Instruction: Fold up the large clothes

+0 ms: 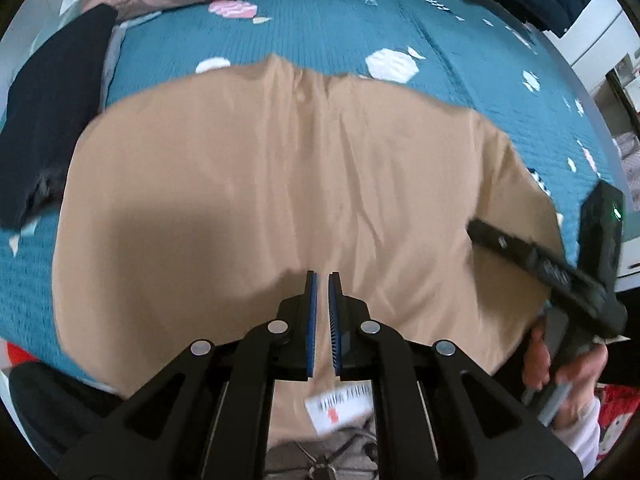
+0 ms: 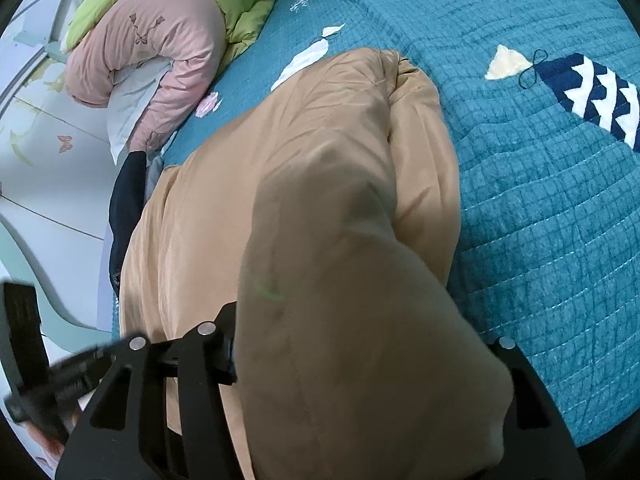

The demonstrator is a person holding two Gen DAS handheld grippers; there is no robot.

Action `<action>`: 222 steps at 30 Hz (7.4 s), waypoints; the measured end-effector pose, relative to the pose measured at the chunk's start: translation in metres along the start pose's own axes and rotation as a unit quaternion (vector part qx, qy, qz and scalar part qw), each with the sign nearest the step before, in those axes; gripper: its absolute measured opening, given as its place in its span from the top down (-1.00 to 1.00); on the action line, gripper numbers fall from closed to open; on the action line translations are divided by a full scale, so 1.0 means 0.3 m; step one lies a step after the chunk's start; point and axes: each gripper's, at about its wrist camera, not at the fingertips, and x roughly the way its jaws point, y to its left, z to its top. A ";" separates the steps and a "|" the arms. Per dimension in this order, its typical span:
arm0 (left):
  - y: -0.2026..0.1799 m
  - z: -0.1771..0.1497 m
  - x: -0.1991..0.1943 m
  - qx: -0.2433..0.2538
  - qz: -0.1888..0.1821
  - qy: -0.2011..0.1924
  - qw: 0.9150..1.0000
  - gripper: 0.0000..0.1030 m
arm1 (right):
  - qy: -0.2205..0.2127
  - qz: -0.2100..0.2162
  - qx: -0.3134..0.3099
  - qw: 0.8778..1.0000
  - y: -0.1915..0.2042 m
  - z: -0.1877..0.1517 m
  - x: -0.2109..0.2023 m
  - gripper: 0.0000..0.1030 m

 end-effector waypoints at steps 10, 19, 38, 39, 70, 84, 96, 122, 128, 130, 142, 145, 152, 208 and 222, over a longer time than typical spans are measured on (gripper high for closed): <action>0.020 -0.015 0.154 -0.020 -0.001 -0.014 1.000 0.86 | -0.052 -0.033 -0.054 0.997 0.088 -0.039 -0.066 0.20; 0.052 -0.015 0.175 -0.019 -0.005 -0.042 0.999 0.87 | -0.121 0.011 -0.071 0.990 0.228 -0.086 -0.182 0.34; 0.125 -0.087 0.055 0.053 -0.064 -0.045 0.996 0.82 | -0.118 -0.031 -0.210 0.970 0.751 -0.188 -0.140 0.35; 0.151 -0.092 0.035 0.048 -0.070 -0.046 0.995 0.81 | -0.116 -0.040 -0.218 0.968 0.768 -0.191 -0.127 0.34; 0.880 -0.129 -0.171 -0.165 -0.008 -0.129 0.978 0.23 | 0.078 0.031 -0.212 0.974 1.003 -0.326 0.286 -0.34; 0.747 -0.113 -0.258 -0.124 -0.083 -0.176 0.973 -0.07 | 0.105 0.016 -0.193 0.975 0.954 -0.384 0.270 -0.33; 0.719 -0.081 -0.274 -0.126 -0.152 -0.172 0.965 -0.07 | -0.036 -0.099 -0.198 0.974 0.811 -0.163 -0.012 -0.47; 0.630 0.107 -0.108 -0.183 -0.238 -0.191 0.934 0.76 | 0.068 -0.011 -0.019 0.997 0.482 -0.217 0.072 0.88; 0.707 0.112 -0.083 -0.191 -0.225 -0.177 0.939 0.74 | 0.117 -0.024 -0.049 0.992 0.521 -0.356 0.129 0.88; 0.717 0.103 -0.078 -0.188 -0.220 -0.171 0.942 0.67 | 0.119 -0.028 -0.057 0.991 0.531 -0.356 0.117 0.88; 0.584 -0.087 -0.330 -0.088 -0.136 -0.173 0.972 0.50 | 0.037 -0.030 -0.125 0.991 0.648 -0.251 -0.080 0.82; 0.497 -0.123 -0.302 -0.048 -0.109 -0.137 0.983 0.50 | 0.097 -0.034 -0.130 0.986 0.655 -0.278 0.073 0.82; 0.670 -0.131 -0.072 -0.127 -0.060 -0.083 0.987 0.87 | 0.143 -0.049 -0.160 0.975 0.678 -0.375 0.163 0.82; 0.555 0.287 -0.139 -0.031 -0.018 -0.106 0.994 0.80 | 0.086 -0.071 -0.172 0.979 0.726 0.151 0.251 0.83; 0.611 0.288 -0.028 -0.042 -0.027 -0.083 0.995 0.81 | 0.103 -0.053 -0.153 0.981 0.705 0.149 0.255 0.92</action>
